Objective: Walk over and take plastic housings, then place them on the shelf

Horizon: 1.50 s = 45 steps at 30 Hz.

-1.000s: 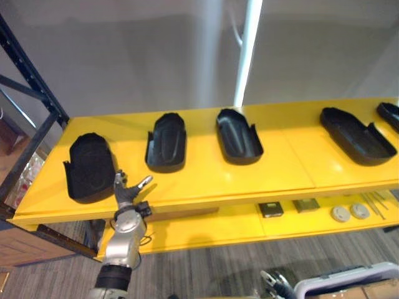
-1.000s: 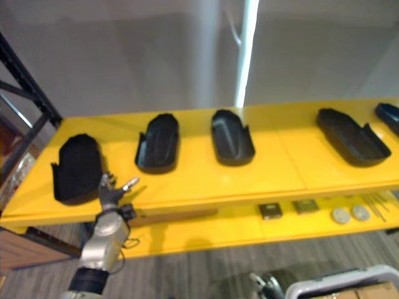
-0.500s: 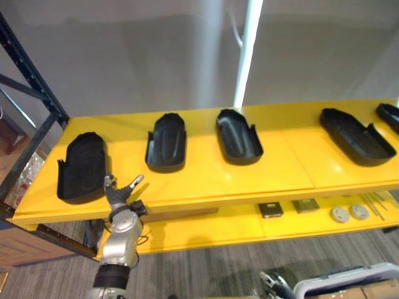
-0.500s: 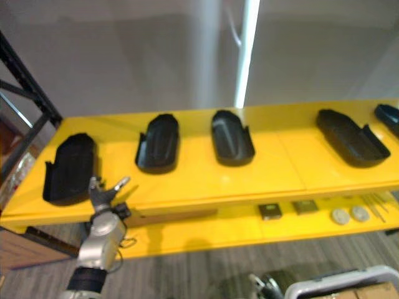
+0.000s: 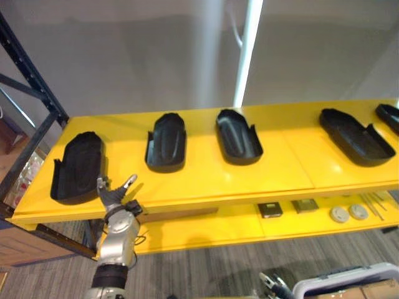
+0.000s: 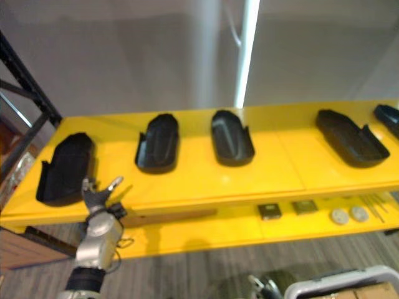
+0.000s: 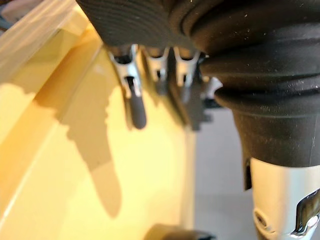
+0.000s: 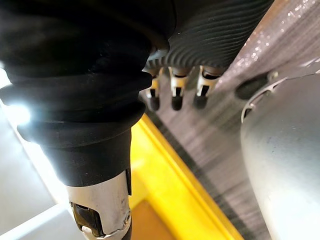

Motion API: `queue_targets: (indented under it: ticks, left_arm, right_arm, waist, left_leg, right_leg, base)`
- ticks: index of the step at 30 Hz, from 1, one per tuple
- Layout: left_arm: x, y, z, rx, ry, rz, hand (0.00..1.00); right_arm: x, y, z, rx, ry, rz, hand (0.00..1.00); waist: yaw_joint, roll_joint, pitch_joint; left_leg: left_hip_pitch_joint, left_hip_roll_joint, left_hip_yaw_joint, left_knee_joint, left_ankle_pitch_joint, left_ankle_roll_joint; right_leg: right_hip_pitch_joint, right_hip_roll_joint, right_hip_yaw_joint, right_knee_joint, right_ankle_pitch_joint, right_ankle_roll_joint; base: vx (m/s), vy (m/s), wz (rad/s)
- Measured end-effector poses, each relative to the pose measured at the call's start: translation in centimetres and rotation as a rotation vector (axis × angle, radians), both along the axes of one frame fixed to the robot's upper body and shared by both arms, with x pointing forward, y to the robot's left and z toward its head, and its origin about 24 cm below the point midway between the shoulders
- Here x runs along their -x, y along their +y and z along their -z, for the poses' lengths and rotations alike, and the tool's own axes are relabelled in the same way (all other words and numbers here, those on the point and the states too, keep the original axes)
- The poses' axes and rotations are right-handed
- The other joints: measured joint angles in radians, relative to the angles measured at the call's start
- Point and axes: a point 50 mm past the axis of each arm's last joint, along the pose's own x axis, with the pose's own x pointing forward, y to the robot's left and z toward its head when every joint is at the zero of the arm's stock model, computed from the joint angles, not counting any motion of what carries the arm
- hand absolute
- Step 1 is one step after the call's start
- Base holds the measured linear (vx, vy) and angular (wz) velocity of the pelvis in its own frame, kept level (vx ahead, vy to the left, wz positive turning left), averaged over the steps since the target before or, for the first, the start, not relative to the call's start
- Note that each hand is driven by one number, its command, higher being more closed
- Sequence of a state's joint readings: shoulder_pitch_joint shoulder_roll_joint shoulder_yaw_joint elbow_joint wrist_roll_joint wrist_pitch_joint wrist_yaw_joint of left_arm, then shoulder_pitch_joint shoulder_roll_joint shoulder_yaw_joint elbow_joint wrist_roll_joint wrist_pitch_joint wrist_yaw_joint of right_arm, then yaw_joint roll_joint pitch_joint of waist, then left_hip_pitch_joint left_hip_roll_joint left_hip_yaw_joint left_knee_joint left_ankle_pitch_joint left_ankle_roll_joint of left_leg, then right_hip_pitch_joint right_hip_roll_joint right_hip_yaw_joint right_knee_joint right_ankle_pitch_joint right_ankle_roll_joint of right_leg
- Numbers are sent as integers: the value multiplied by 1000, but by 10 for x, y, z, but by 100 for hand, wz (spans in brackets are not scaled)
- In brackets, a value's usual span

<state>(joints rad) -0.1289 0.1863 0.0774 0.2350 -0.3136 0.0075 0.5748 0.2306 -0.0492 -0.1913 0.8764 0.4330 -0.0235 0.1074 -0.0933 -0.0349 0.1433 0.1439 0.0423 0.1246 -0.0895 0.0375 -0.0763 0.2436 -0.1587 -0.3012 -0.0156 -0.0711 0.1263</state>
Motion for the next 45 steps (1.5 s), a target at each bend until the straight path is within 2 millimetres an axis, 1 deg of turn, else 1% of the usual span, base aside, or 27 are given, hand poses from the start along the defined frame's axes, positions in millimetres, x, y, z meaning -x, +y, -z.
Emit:
queue_targets:
  ticks: [1, 4, 6, 7, 9, 12, 13, 15, 16, 19, 21, 22, 23, 27, 28, 31, 36, 38, 45]
  left_arm:
    - [-1, -1, -4, -3, -29, 9, 0]
    - [-3, -5, -30, -29, -181, 46, 0]
    - [-2, -10, -61, -58, -361, 64, 0]
    - [-1, -11, -68, -74, -404, 66, 0]
    - [4, -14, -89, -94, -544, 63, 0]
    - [10, -18, -104, -104, -644, 19, 0]
    - [14, -19, -110, -119, -674, -20, 0]
    - [18, -20, -114, -123, -694, -95, 0]
    - [20, -17, -113, -110, -673, -175, 0]
    - [24, -8, -106, -71, -614, -316, 0]
    - [27, -1, -91, -38, -520, -415, 0]
    - [29, 1, -87, -32, -499, -434, 0]
    - [32, 4, -77, 10, -445, -470, 0]
    - [37, 8, -52, 86, -327, -551, 0]
    - [38, 7, -48, 91, -312, -561, 0]
    - [41, 9, -31, 126, -204, -608, 0]
    - [44, 16, -19, 151, -128, -663, 0]
    - [47, 20, -10, 147, -79, -689, 0]
    - [46, 24, 1, 166, -21, -709, 0]
  right_arm:
    - [0, 0, 0, 1, 1, -1, 0]
    - [2, 0, 1, 1, 10, -4, 0]
    - [2, 1, 1, 0, 10, -4, 0]
    - [2, 1, 1, 0, 10, -3, 0]
    - [2, 1, 1, 0, 11, -3, 0]
    - [8, -1, 3, 3, 30, 7, 0]
    - [13, -1, 5, 2, 47, 17, 0]
    - [18, -2, 6, 6, 63, 21, 0]
    - [22, -2, 6, 5, 72, 22, 0]
    - [21, -1, 6, 5, 73, 19, 0]
    - [20, 2, 7, -4, 81, -2, 0]
    - [20, 3, 7, -5, 81, -4, 0]
    - [20, 4, 7, -6, 85, -5, 0]
    - [20, 8, 8, -8, 95, -18, 0]
    - [20, 8, 8, -9, 96, -18, 0]
    - [19, 10, 8, -12, 95, -30, 0]
    - [19, 10, 8, -12, 95, -30, 0]
    - [19, 10, 8, -13, 94, -32, 0]
    - [19, 11, 8, -14, 97, -41, 0]
  waist:
    - [0, 0, 0]
    - [2, 0, 0]
    - [3, 0, 0]
    - [3, 1, 0]
    - [3, 3, -1]
    - [9, 7, -4]
    - [15, 10, -5]
    - [23, 13, -12]
    - [25, 14, -14]
    - [25, 15, -17]
    - [25, 9, -22]
    - [25, 6, -24]
    - [25, -1, -29]
    - [26, -12, -35]
    - [26, -13, -36]
    - [26, -16, -38]
    - [25, -16, -38]
    - [24, -17, -39]
    - [23, -21, -41]
  left_leg:
    - [-3, 0, -2, 0, 0, 0]
    - [-4, -2, -4, 0, 0, 0]
    - [-4, -2, -5, 0, 0, 0]
    - [-4, -2, -5, 0, 0, 0]
    - [-4, -1, -6, 0, 0, 0]
    - [-9, -1, -7, 0, 1, 0]
    - [-17, -1, -7, 0, 1, 0]
    - [-26, -2, -8, 0, 2, 0]
    - [-26, -2, -10, 0, 3, 0]
    - [-23, -3, -9, 0, 7, 2]
    - [-23, -2, -11, 0, 10, 1]
    - [-23, -2, -11, 0, 11, 1]
    - [-22, -1, -12, 0, 12, 0]
    - [-22, -1, -24, 0, 14, 1]
    - [-22, -2, -27, 0, 14, 1]
    - [-20, 0, -30, 0, 15, 1]
    - [-20, 1, -30, 0, 14, 0]
    - [-21, 1, -28, 0, 14, 0]
    - [-14, 1, -25, 0, 13, -2]
  right_leg:
    - [-1, 0, -1, 0, 0, 0]
    - [-1, -1, -3, -1, 0, 0]
    - [1, 0, -5, -2, 0, 0]
    - [1, 0, -5, -3, 0, 0]
    - [2, 1, -6, -3, 0, 0]
    - [-4, -1, -4, 4, 0, -1]
    - [-8, -2, -3, 7, 0, -1]
    - [-20, -3, -2, 12, 0, -1]
    - [-20, -3, -1, 17, 0, -2]
    - [-27, -2, -1, 24, -2, -4]
    - [-28, 2, -2, 26, -2, -5]
    - [-28, 2, -2, 26, -2, -5]
    - [-29, 2, -4, 26, -3, -6]
    - [-22, 3, -19, 24, -4, -8]
    - [-19, 2, -23, 23, -4, -8]
    - [-14, 2, -27, 20, -5, -8]
    - [-14, 3, -27, 18, -5, -8]
    - [-13, 3, -27, 14, -4, -8]
    - [0, 3, -26, 4, -1, -6]
  base:
    - [0, 0, 4]
    - [0, 0, 2]
    - [0, 0, 0]
    - [0, 0, 0]
    - [0, 0, 0]
    - [0, 0, 0]
    - [0, 0, 0]
    - [-19, -2, 2]
    - [0, 0, 0]
    - [-10, -2, 0]
    - [-18, -10, 1]
    - [-55, -14, 1]
    - [-44, -9, 1]
    - [-34, -13, 7]
    - [-33, -19, 13]
    - [-16, -8, 4]
    - [0, 0, 0]
    - [0, 0, 0]
    - [-1, -1, -1]
